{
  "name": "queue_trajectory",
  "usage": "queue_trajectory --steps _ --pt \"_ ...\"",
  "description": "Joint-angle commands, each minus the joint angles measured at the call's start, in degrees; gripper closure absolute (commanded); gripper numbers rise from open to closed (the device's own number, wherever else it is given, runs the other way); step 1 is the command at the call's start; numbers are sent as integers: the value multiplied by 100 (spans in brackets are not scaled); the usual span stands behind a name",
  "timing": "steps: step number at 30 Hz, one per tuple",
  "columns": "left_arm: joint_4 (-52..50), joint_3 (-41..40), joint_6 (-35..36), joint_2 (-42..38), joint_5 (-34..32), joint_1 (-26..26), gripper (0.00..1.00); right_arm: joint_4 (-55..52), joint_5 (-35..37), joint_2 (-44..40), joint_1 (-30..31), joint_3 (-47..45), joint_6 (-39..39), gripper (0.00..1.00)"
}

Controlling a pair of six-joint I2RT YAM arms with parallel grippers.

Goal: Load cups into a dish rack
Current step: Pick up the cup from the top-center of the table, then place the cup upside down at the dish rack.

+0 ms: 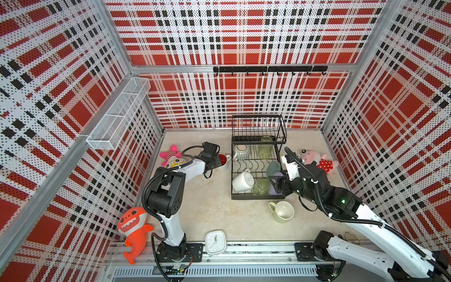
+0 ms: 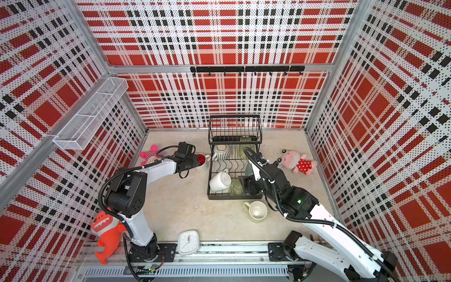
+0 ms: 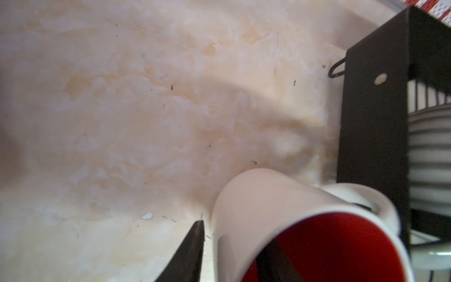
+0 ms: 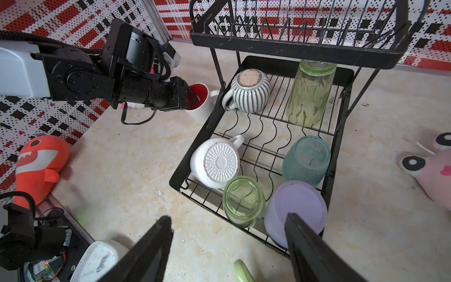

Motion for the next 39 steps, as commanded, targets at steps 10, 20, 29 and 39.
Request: queue_trajectory --steps 10,20,29,39 --pt "104 -421 93 -927 797 329 100 401 -40 -299 1 -460 -120 23" --pt "167 -973 670 -3339 2947 452 100 2330 -1518 -858 5 -1117 -2100 20" --pt "3236 -2698 2115 -5344 -523 -1844 100 3183 -2379 -78 -228 -374 2979 49" --pt "7590 -4267 5109 -4864 -740 -3276 100 1496 -3569 293 -934 325 3339 0"
